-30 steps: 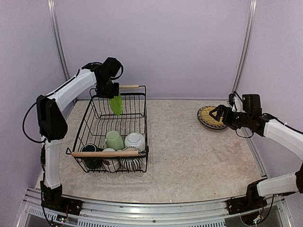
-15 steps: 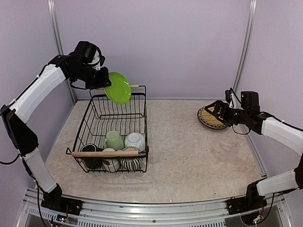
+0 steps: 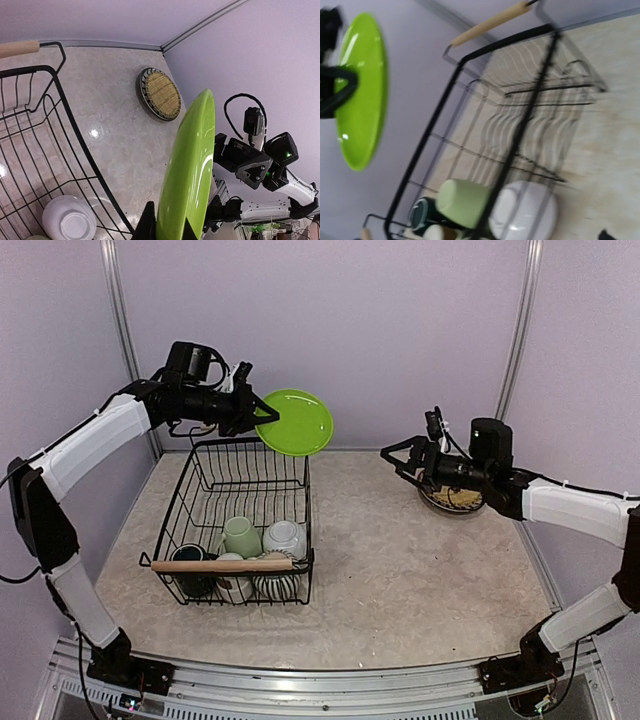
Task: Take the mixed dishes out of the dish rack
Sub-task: Pass from the left arm to the right, then place the plate in the corner of the board.
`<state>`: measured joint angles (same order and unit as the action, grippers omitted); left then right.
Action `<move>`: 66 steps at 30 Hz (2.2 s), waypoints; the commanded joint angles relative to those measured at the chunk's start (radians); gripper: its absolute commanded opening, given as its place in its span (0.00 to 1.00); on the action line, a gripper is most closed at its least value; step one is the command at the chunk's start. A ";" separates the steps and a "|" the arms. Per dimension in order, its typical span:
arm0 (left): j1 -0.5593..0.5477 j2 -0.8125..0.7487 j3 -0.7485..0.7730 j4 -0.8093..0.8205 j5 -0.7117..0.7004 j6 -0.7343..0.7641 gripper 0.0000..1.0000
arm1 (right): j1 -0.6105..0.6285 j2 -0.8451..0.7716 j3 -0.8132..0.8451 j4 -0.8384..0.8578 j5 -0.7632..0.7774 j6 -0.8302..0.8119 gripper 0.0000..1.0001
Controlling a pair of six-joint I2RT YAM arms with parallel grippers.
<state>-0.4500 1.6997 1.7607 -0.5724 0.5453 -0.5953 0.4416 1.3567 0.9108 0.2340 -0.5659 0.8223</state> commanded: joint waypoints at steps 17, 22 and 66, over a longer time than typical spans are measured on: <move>-0.166 0.200 0.112 0.126 0.198 -0.072 0.00 | 0.075 0.125 0.039 0.243 -0.054 0.168 0.66; -0.171 0.216 0.108 0.125 0.218 -0.080 0.00 | 0.075 0.145 0.033 0.263 -0.052 0.190 0.49; -0.001 -0.026 -0.098 0.057 0.098 0.038 0.96 | -0.569 0.005 -0.155 0.012 -0.040 0.154 0.00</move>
<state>-0.4694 1.7260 1.7130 -0.5079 0.6807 -0.5755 -0.0578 1.2743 0.7238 0.3424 -0.6006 1.0161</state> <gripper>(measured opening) 0.956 0.036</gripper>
